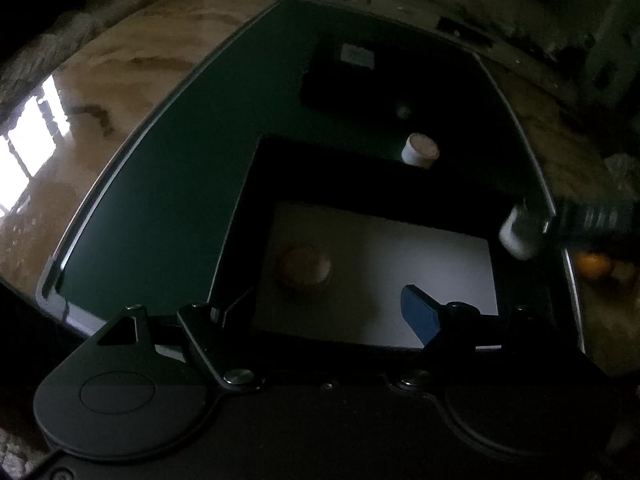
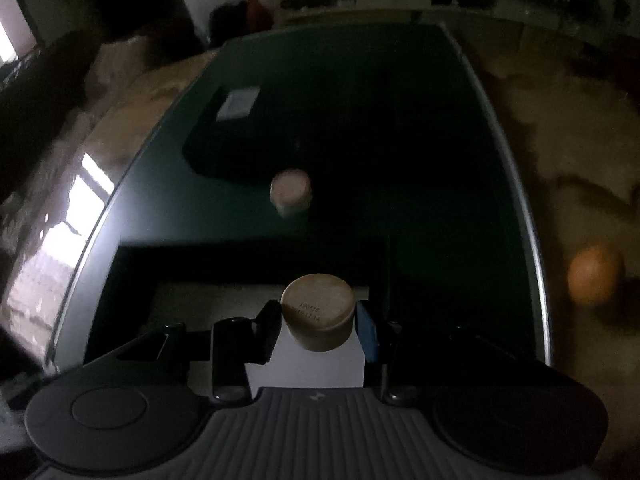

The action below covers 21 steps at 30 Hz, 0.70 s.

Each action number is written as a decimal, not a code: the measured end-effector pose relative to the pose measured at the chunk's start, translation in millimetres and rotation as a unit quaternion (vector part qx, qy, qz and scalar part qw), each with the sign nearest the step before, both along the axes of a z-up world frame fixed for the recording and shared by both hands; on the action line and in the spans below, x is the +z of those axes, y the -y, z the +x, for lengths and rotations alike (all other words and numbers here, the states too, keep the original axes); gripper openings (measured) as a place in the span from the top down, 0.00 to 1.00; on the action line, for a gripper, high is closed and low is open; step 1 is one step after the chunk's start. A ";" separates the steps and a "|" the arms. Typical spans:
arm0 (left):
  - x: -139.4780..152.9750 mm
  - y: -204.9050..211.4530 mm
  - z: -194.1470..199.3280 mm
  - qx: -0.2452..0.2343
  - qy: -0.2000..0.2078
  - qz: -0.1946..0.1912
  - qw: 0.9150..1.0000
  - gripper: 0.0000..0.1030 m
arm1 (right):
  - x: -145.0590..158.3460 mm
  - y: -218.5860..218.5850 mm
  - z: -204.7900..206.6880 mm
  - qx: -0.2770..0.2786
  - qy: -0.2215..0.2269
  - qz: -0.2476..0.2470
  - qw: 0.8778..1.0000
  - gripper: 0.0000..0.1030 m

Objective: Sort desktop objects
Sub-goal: 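Lift the cream-lidded cup with the right tool over the white paper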

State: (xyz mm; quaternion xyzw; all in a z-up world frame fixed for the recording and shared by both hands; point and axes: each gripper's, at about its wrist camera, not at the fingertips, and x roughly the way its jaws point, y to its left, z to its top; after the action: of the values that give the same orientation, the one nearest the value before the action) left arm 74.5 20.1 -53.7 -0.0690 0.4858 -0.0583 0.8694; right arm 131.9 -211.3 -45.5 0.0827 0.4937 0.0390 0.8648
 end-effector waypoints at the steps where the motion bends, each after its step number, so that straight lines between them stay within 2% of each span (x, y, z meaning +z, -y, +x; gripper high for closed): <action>1: 1.0 -0.7 -1.4 0.001 0.000 0.000 1.000 0.22 | -5.8 -2.5 -2.4 -0.001 -0.006 -0.005 1.000 0.57; 10: 4.8 -5.9 -11.0 0.007 -0.003 -0.003 1.000 0.22 | -39.6 -12.5 -8.5 -0.007 -0.040 -0.016 0.999 0.57; 21: 2.3 -1.6 -13.6 -0.002 0.005 0.006 1.000 0.20 | -51.7 -32.4 -11.0 0.005 -0.004 -0.077 0.997 0.57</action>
State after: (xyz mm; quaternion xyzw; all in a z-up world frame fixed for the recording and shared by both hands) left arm 60.9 21.7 -51.5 -0.0629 0.4817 -0.0576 0.8722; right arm 120.9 -178.9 -97.1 0.0139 0.4988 0.0046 0.8666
